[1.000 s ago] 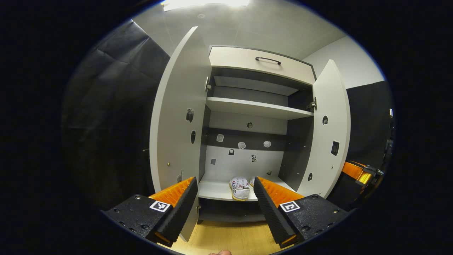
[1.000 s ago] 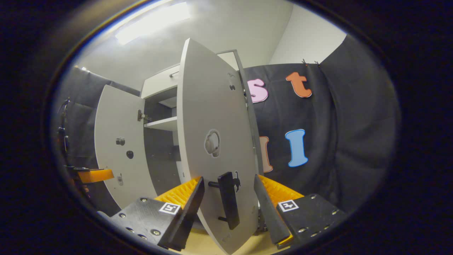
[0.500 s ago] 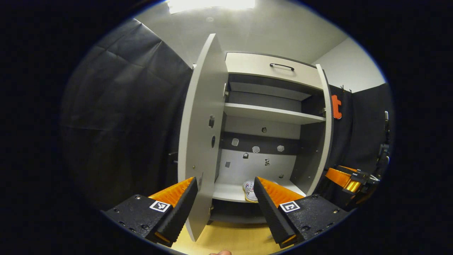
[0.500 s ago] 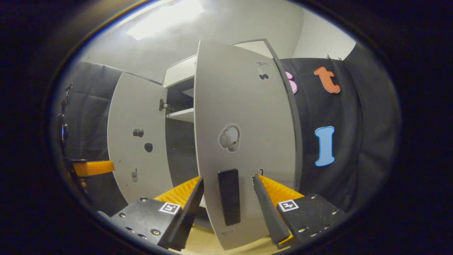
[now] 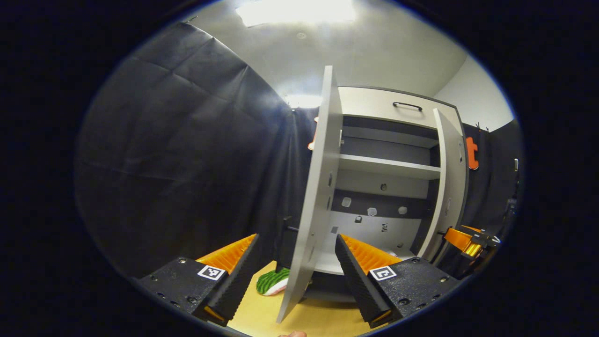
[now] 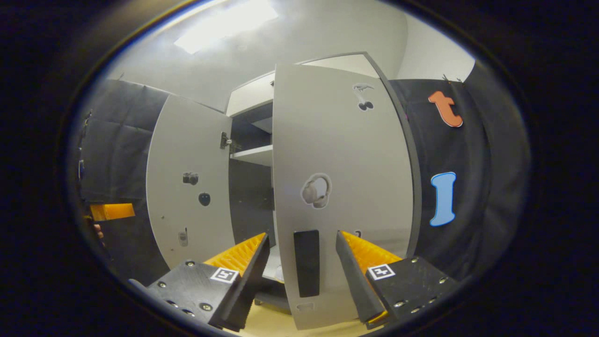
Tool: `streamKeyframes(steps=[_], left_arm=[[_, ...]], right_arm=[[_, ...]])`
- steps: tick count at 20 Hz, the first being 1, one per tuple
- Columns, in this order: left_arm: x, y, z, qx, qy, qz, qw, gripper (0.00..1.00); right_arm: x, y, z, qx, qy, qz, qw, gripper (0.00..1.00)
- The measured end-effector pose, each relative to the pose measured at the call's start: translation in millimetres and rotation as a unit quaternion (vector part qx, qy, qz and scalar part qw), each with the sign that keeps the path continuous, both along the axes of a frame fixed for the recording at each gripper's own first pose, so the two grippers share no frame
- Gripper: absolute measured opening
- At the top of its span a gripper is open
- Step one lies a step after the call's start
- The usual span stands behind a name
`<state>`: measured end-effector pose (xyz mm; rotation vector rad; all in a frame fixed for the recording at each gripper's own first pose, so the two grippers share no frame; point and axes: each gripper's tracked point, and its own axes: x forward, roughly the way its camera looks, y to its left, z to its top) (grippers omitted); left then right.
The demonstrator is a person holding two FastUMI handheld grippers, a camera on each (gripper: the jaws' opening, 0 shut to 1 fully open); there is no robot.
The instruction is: Grab one shoe with the right hand and put it into the shoe cabinet, grab the other shoe with the left hand and put it into the shoe cabinet; then close the right door with the right hand and the left door with the left hand.
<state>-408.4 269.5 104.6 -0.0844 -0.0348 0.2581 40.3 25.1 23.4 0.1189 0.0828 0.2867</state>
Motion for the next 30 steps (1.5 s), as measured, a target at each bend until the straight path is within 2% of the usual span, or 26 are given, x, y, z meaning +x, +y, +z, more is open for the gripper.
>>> streamKeyframes(steps=[1,2,4,5,6,7,8,9,11,12,13,14,16,17,20,21,22,23,24,25,26,27,29,30], left_arm=[[-0.1,9.7,-1.5,0.002,0.001,0.01,1.0,0.92],[0.4,17.1,-3.2,0.004,0.003,0.018,1.0,0.96],[6.5,28.4,-7.1,0.009,0.01,0.029,0.999,0.93],[9.8,33.9,-9.6,0.011,0.013,0.032,0.999,0.96],[14.5,36.9,-11.2,0.013,0.015,0.032,0.999,0.93],[18.5,38.9,-12.9,0.015,0.016,0.031,0.999,0.96],[23.2,40.3,-15.1,0.017,0.019,0.03,0.999,0.93],[28.5,42.1,-16.9,0.018,0.021,0.029,0.999,0.96],[35.3,45.0,-19.8,0.02,0.025,0.027,0.999,0.96],[36.9,45.2,-20.5,0.02,0.025,0.025,0.999,0.93],[39.9,46.4,-21.6,0.021,0.026,0.024,0.999,0.96],[41.5,47.0,-23.2,0.022,0.028,0.021,0.999,0.93],[44.6,48.3,-26.7,0.032,0.037,0.018,0.999,0.96],[45.3,48.1,-28.9,0.041,0.042,0.016,0.998,0.93],[48.8,44.9,-27.3,0.067,0.052,-0.002,0.996,0.92],[48.8,44.4,-27.7,0.074,0.056,-0.008,0.996,0.95],[49.3,43.5,-26.6,0.077,0.057,-0.015,0.995,0.95],[50.1,41.5,-26.0,0.071,0.059,-0.026,0.995,0.9],[50.1,38.6,-28.3,0.059,0.059,-0.036,0.996,0.94],[51.7,37.9,-30.0,0.045,0.059,-0.042,0.996,0.89],[52.0,37.1,-30.7,0.035,0.058,-0.044,0.997,0.88],[51.8,36.8,-31.5,0.03,0.057,-0.045,0.997,0.93],[52.2,35.7,-31.3,0.03,0.056,-0.05,0.997,0.93],[52.3,34.0,-30.6,0.034,0.057,-0.056,0.996,0.87]], right_arm=[[0.2,0.1,-0.4,0.001,0.0,-0.001,1.0,0.85],[0.8,-0.6,-0.6,0.0,0.0,-0.002,1.0,0.85],[2.2,-2.1,-1.5,-0.001,0.001,-0.007,1.0,0.85],[2.9,-2.9,-2.7,-0.001,0.002,-0.01,1.0,0.85],[2.9,-4.6,-3.4,-0.001,0.002,-0.013,1.0,0.85],[2.8,-7.5,-2.8,-0.002,0.002,-0.018,1.0,0.85],[3.0,-10.4,-2.9,-0.003,0.002,-0.023,1.0,0.85],[3.2,-13.0,-4.8,-0.004,0.003,-0.029,1.0,0.85],[3.8,-17.6,-4.8,-0.006,0.005,-0.037,0.999,0.85],[4.1,-20.3,-4.6,-0.007,0.005,-0.042,0.999,0.85],[4.7,-21.9,-5.4,-0.007,0.006,-0.044,0.999,0.85],[5.3,-22.1,-5.7,-0.007,0.006,-0.047,0.999,0.85],[5.2,-22.6,-7.4,-0.007,0.007,-0.051,0.999,0.85],[5.7,-22.9,-7.5,-0.007,0.008,-0.053,0.999,0.85],[4.9,-22.3,-10.4,-0.009,0.011,-0.054,0.998,0.85],[5.1,-22.4,-11.3,-0.009,0.012,-0.055,0.998,0.85],[4.4,-23.2,-12.2,-0.008,0.013,-0.055,0.998,0.85],[4.8,-23.1,-12.1,-0.007,0.013,-0.055,0.998,0.85],[4.1,-23.0,-13.0,-0.005,0.013,-0.056,0.998,0.85],[3.9,-23.4,-12.9,-0.004,0.013,-0.056,0.998,0.85],[4.6,-23.2,-12.5,-0.002,0.013,-0.056,0.998,0.85],[5.2,-22.1,-11.5,-0.001,0.012,-0.055,0.998,0.85],[5.8,-22.0,-9.4,0.002,0.011,-0.053,0.999,0.85],[5.2,-21.2,-9.1,0.004,0.01,-0.052,0.999,0.85]])
